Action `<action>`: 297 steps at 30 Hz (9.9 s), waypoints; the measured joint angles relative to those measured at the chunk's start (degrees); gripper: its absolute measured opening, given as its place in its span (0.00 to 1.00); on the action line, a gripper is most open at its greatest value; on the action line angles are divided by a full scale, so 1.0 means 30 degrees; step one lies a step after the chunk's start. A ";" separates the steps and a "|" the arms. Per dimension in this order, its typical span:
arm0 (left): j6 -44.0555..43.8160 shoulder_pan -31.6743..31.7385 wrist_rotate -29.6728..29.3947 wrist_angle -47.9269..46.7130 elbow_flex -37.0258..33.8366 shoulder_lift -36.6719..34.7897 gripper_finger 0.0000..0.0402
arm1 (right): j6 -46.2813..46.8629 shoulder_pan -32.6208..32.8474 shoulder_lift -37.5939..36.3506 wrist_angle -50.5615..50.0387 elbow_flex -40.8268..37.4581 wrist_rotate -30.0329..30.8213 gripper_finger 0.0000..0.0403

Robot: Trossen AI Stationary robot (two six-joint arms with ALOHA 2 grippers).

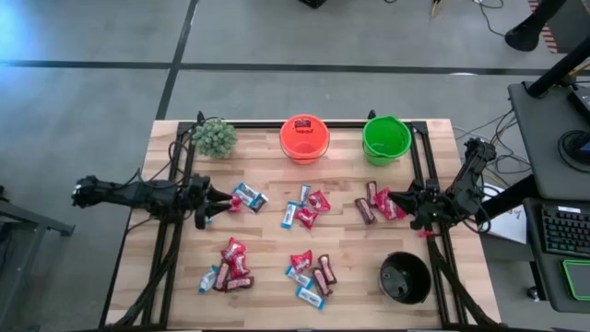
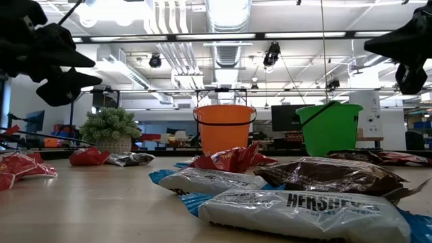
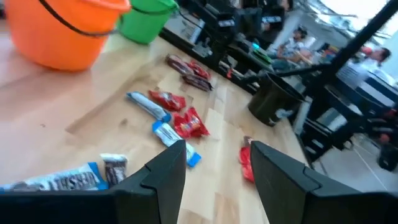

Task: Organize candy in baskets
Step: Put the black chocolate into the green bucket

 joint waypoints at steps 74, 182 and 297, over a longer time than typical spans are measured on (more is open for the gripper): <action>-0.1067 -0.0004 0.3024 0.7036 -0.0001 0.4209 0.40 | 0.2051 -0.0003 0.0000 0.0007 0.0000 0.1758 0.03; -0.0846 0.4146 1.2460 1.5860 0.2732 1.5449 0.31 | 0.3048 0.0003 0.0000 0.0007 0.0007 0.1553 0.03; 0.5015 0.4116 0.4439 -1.5294 2.3733 2.1537 0.49 | -1.2193 -0.0004 0.6863 -0.1574 1.1613 0.1782 0.41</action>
